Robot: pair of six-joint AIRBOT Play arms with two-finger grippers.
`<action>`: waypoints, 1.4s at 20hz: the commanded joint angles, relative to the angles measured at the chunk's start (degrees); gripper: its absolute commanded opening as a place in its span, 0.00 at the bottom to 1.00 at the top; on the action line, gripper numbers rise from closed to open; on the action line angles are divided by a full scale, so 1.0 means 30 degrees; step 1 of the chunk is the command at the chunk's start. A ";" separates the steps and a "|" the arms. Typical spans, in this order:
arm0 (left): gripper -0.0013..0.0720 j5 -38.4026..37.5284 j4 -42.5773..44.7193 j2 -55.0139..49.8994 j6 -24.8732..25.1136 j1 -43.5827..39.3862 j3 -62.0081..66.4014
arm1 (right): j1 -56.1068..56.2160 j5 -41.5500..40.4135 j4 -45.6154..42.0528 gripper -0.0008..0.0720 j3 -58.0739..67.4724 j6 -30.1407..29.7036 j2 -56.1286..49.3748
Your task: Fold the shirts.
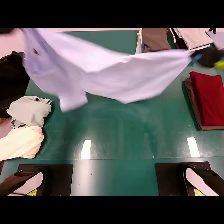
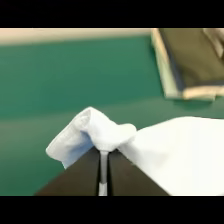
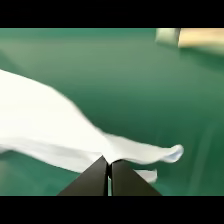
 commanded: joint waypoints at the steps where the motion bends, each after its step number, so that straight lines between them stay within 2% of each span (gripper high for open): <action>1: 0.05 0.0080 0.0022 0.2798 0.0015 0.0175 0.2703 | -0.1581 0.0809 -0.0022 0.04 0.3461 -0.0036 0.2739; 4: 0.05 -0.0124 -0.0022 0.3665 0.0000 0.0175 0.4240 | -0.3381 0.2659 -0.0007 0.03 0.5931 0.0321 0.3089; 7: 0.05 -0.0721 -0.0641 0.3650 0.0000 0.0168 0.4801 | -0.4466 0.4845 0.0007 0.03 0.8575 0.0481 0.1843; 11: 0.05 -0.2062 -0.0772 0.2543 -0.0168 0.0168 0.1559 | -0.3286 0.6091 -0.0051 0.03 1.0790 0.0911 -0.1406; 13: 0.05 -0.2382 -0.1035 0.1552 -0.0153 0.0175 -0.1406 | -0.1770 0.6411 -0.0612 0.03 1.0426 0.1377 -0.3395; 18: 0.05 -0.1902 -0.2084 -0.2747 0.0364 0.0175 -0.8364 | 0.2025 0.7905 -0.5719 0.03 0.6557 0.2208 -0.8823; 20: 0.05 -0.0670 -0.2025 -0.4954 0.0991 0.0175 -0.9129 | 0.2601 0.6892 -0.5865 0.03 0.5377 0.2273 -1.0754; 23: 0.05 0.1464 -0.1989 -0.7082 0.0845 0.0219 -0.9078 | 0.2776 0.5486 -0.5785 0.05 0.5544 0.3002 -1.3194; 24: 0.21 0.1676 -0.1902 -0.7315 0.0852 0.0284 -0.8954 | 0.2776 0.5625 -0.5690 0.27 0.6178 0.3002 -1.3835; 25: 0.66 0.1581 -0.1923 -0.7315 0.0678 0.0539 -0.8816 | 0.2674 0.5952 -0.5355 0.54 0.6900 0.3002 -1.4316; 26: 0.74 0.0925 -0.1916 -0.7293 0.0495 0.0962 -0.8517 | 0.2499 0.6433 -0.4911 0.55 0.7555 0.2994 -1.4571; 28: 0.74 -0.1545 -0.1938 -0.7293 0.0510 0.2178 -0.7963 | 0.2149 0.7060 -0.3818 0.54 0.8102 0.2922 -1.4440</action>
